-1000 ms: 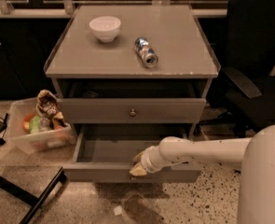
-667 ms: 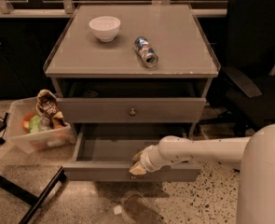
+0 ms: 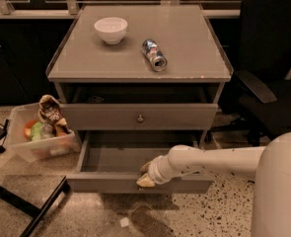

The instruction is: Open middle drawer

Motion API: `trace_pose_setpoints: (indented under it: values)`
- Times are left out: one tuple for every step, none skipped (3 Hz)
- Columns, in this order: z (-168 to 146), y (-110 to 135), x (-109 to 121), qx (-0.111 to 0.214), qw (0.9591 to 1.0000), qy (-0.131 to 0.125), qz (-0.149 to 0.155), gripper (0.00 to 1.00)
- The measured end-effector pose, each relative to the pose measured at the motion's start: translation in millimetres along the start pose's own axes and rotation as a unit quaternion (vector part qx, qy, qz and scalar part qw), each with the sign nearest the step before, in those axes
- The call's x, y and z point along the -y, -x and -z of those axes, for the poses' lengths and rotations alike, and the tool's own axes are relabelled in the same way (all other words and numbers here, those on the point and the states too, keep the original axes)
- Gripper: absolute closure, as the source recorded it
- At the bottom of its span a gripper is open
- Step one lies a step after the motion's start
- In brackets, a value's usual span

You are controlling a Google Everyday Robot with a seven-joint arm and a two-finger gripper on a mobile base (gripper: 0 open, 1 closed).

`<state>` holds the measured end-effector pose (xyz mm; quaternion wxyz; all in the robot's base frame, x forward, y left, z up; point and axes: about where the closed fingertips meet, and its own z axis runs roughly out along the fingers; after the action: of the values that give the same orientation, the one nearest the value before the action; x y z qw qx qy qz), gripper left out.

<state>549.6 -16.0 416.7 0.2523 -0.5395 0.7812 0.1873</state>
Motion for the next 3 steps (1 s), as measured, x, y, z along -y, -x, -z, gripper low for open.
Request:
trace_pose_setpoints:
  values:
    - [12,-11,-18,-0.001,0.9999,0.001,-0.015,0.12]
    - [23,-21,-39,-0.010,0.9997,0.005,-0.023,0.00]
    - [29,-32,-55,-0.028,0.9989,0.022,-0.030,0.00]
